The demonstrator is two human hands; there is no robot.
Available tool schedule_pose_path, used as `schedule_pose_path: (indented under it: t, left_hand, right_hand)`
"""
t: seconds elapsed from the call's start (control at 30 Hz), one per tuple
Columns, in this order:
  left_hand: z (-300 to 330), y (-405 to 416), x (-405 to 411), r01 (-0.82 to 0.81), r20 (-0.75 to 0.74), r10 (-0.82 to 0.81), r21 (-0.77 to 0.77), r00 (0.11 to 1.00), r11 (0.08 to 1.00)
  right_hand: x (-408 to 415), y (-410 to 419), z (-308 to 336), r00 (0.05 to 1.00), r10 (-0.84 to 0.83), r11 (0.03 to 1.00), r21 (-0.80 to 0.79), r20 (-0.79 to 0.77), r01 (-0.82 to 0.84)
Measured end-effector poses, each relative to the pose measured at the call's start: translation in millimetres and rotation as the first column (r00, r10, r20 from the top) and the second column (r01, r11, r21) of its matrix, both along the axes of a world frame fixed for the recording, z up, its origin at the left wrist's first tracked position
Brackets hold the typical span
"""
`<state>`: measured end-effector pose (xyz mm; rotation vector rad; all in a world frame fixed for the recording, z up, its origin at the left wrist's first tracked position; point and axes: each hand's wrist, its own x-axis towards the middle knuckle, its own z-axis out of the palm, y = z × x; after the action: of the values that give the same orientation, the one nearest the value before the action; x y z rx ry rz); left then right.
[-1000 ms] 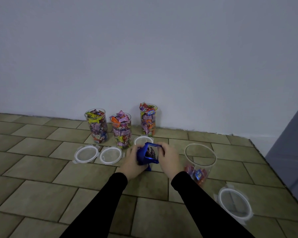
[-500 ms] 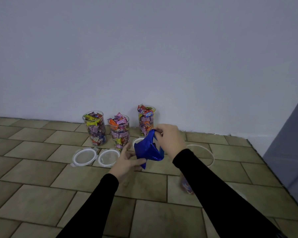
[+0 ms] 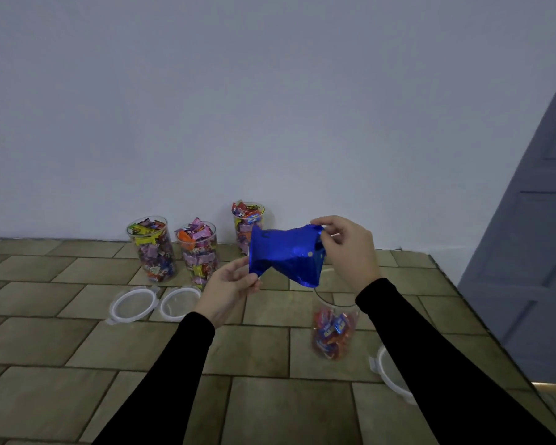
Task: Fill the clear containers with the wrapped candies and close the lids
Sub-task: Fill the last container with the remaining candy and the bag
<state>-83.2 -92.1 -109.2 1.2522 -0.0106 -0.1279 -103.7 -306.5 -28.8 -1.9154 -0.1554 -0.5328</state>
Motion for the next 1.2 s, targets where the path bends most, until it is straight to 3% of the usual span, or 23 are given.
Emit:
schedule_pose_path:
  t: [0.33, 0.9, 1.2]
  left_hand:
    - [27.3, -22.5, 8.4, -0.09, 0.207, 0.042, 0.226, 0.977, 0.97]
    - [76.5, -46.4, 7.2, -0.148, 0.305, 0.006, 0.443, 0.952, 0.884]
    - [95.1, -60.6, -7.6, -0.21, 0.373, 0.005, 0.51, 0.928, 0.834]
  right_hand:
    - [-21.3, -37.5, -33.8, 0.999, -0.042, 0.974, 0.225, 0.02, 0.036]
    - [-29.5, -61.4, -72.1, 0.998, 0.055, 0.992, 0.111, 0.041, -0.06]
    - [-26.8, -64.4, -74.5, 0.997, 0.071, 0.981, 0.179, 0.022, -0.074]
